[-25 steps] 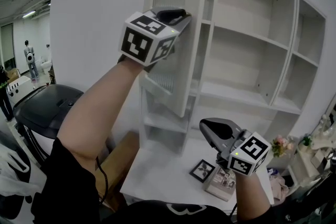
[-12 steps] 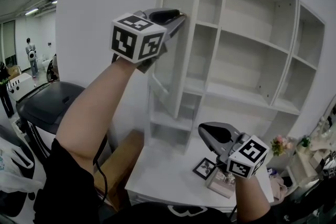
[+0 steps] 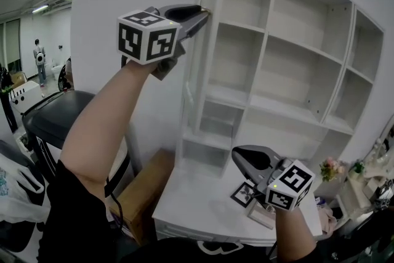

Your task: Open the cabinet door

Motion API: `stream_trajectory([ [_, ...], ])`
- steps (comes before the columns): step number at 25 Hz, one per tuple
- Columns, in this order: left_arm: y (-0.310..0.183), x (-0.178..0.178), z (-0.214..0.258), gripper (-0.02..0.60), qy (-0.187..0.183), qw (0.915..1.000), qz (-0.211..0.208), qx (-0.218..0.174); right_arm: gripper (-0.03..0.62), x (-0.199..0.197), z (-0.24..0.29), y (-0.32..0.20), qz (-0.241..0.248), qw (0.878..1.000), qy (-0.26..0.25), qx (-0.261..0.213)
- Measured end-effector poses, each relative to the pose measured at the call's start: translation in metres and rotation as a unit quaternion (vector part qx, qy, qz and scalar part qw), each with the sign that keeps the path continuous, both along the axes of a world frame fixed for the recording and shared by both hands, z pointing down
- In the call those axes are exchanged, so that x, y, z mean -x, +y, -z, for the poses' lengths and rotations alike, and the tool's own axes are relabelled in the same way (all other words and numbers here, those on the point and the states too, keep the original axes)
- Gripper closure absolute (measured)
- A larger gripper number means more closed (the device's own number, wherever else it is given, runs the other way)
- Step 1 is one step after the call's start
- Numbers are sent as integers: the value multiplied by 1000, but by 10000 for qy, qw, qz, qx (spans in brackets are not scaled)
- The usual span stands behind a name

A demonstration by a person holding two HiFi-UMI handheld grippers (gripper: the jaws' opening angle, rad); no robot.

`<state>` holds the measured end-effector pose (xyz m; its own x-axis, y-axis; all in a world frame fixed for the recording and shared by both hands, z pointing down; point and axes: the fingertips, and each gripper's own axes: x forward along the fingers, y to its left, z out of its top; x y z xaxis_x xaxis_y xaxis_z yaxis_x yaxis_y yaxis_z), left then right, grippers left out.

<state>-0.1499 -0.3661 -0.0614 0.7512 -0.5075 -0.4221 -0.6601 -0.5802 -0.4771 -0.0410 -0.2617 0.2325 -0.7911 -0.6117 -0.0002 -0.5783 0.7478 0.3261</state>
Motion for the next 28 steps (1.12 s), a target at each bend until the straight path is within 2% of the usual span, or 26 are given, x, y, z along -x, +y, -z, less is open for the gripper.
stream_trajectory([
  [10, -1, 46, 1, 482, 233, 9997, -38, 13, 592, 19, -14, -11, -3, 9999, -18, 163],
  [18, -8, 81, 2, 485, 177, 9998, 133, 29, 592, 42, -20, -23, 111, 9995, -6, 296],
  [23, -13, 103, 2, 494, 291, 9994, 159, 126, 592, 58, -20, -30, 221, 9992, 55, 316],
  [28, -13, 113, 1, 492, 248, 9984, 503, 100, 592, 80, -17, -30, 383, 9988, 86, 288],
])
